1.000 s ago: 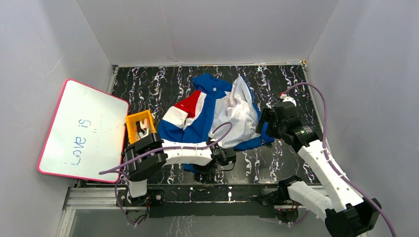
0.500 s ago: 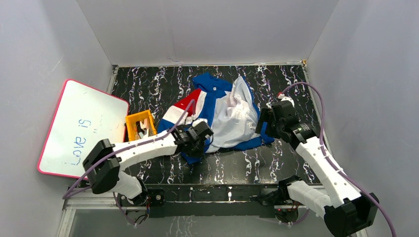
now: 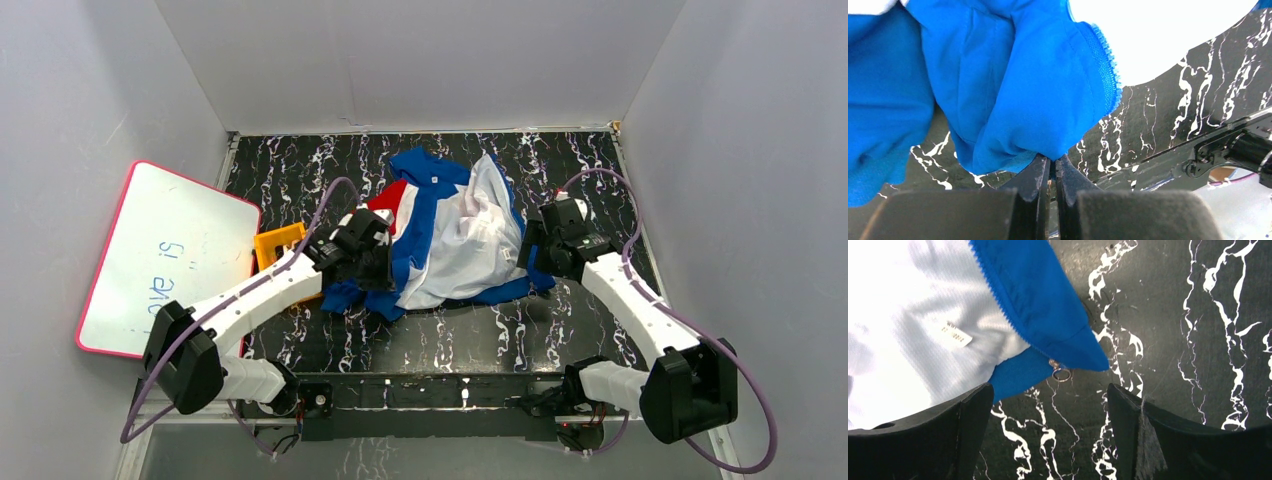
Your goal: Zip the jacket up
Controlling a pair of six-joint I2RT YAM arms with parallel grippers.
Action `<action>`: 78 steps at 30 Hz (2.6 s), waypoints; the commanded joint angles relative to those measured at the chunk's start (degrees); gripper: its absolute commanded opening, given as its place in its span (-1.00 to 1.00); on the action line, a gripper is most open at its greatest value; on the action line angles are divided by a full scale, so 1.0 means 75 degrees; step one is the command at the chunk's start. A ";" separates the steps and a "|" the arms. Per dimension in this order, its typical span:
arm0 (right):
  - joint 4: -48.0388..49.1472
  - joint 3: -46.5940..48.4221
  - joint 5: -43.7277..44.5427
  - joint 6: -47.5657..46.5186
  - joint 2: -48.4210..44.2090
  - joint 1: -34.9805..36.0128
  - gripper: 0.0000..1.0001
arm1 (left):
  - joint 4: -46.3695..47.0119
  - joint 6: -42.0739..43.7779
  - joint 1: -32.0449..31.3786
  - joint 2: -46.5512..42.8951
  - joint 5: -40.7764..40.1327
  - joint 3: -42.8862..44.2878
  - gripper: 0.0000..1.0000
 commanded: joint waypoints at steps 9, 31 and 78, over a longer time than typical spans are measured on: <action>0.1066 -0.0361 -0.0897 -0.0204 0.0723 -0.1157 0.71 | 0.0284 0.0734 0.1131 -0.0694 0.1300 -0.0309 -1.00; 0.1483 -0.0613 -0.1374 -0.0111 0.1477 -0.1399 0.33 | 0.0528 0.0934 0.1447 -0.0832 0.1887 -0.0717 -1.00; 0.2861 -0.1046 -0.6243 0.0207 -0.1546 -0.1412 -1.00 | 0.3857 -0.1207 0.1547 -0.1905 0.4272 -0.2117 -1.00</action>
